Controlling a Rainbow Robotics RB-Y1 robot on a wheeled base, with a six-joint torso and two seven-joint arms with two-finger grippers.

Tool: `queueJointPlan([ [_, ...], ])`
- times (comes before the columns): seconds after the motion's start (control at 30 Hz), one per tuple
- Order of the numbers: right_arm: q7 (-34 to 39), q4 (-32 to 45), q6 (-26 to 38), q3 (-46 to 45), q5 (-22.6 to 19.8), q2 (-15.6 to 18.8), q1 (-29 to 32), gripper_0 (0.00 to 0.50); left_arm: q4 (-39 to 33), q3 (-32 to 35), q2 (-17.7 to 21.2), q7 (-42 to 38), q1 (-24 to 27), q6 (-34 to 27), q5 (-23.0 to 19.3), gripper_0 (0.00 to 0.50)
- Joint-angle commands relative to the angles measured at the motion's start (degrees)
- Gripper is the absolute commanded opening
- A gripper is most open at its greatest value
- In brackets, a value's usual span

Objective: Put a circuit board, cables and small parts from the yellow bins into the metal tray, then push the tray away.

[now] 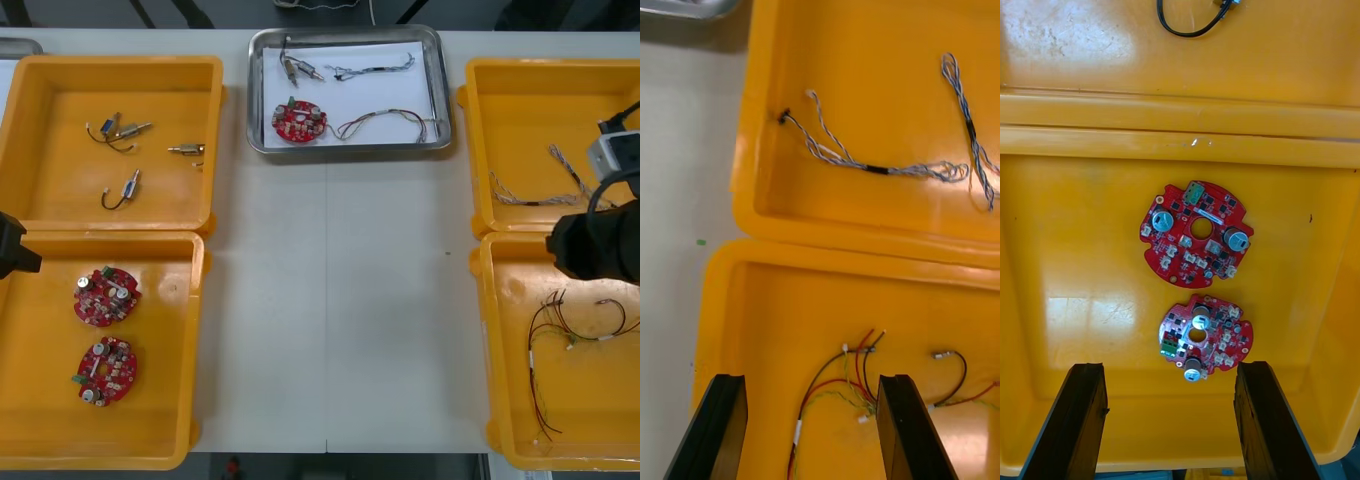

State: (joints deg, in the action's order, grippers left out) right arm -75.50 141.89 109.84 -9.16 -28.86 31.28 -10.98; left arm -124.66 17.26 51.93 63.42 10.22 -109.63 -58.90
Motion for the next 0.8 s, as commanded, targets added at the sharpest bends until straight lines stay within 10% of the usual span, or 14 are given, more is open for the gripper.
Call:
queueJointPlan([
  [0.03,2.7,2.1,0.2,-8.8,-5.2,3.8,6.3,0.5,-1.5,1.6,2.6,4.7,-0.8,-0.4,-0.4,0.5],
  [0.8,3.1,-5.0,0.2,-17.3,-13.5,7.1,13.1,0.5,-1.5,1.6,2.6,4.7,-0.8,-0.4,-0.4,0.5],
])
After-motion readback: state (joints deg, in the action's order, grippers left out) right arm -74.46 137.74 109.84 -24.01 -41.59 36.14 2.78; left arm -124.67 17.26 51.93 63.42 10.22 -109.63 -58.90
